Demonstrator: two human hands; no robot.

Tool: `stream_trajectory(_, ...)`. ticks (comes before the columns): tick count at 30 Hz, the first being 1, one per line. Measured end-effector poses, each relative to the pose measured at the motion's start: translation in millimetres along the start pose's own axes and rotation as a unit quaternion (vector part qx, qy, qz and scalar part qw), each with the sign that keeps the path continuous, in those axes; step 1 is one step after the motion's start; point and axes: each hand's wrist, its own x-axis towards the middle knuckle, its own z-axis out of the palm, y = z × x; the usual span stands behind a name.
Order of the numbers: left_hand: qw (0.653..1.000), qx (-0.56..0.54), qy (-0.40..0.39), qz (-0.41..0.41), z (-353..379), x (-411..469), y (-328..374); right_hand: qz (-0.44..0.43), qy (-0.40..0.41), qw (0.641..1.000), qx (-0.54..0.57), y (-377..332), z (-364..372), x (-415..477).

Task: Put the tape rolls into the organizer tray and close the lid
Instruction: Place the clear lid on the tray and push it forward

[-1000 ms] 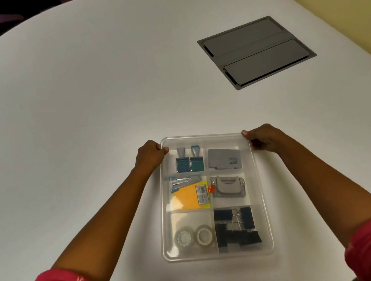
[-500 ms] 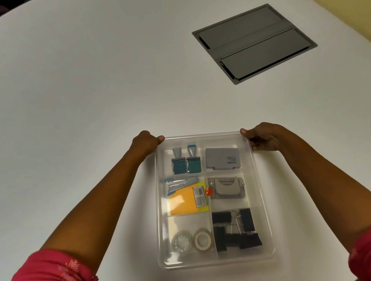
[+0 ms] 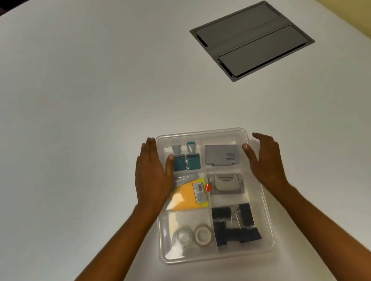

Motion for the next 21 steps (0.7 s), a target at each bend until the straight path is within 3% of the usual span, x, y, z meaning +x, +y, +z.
stream_trajectory(7, 0.997, 0.072, -0.013, 0.035, 19.3, -56.7, -22.3, -0.108, -0.019, 0.988, -0.107, 25.3, 22.0, -62.9)
stream_trajectory(14, 0.993, 0.116, -0.024, 0.03, 28.5, -62.7, -27.0, -0.111, -0.011, 0.979, -0.173, 29.9, 27.1, -65.6)
stream_trajectory(21, 0.995, 0.095, -0.024, 0.033, 33.0, -61.1, -30.6, -0.113, -0.02, 0.98, -0.162, 31.9, 31.3, -63.2)
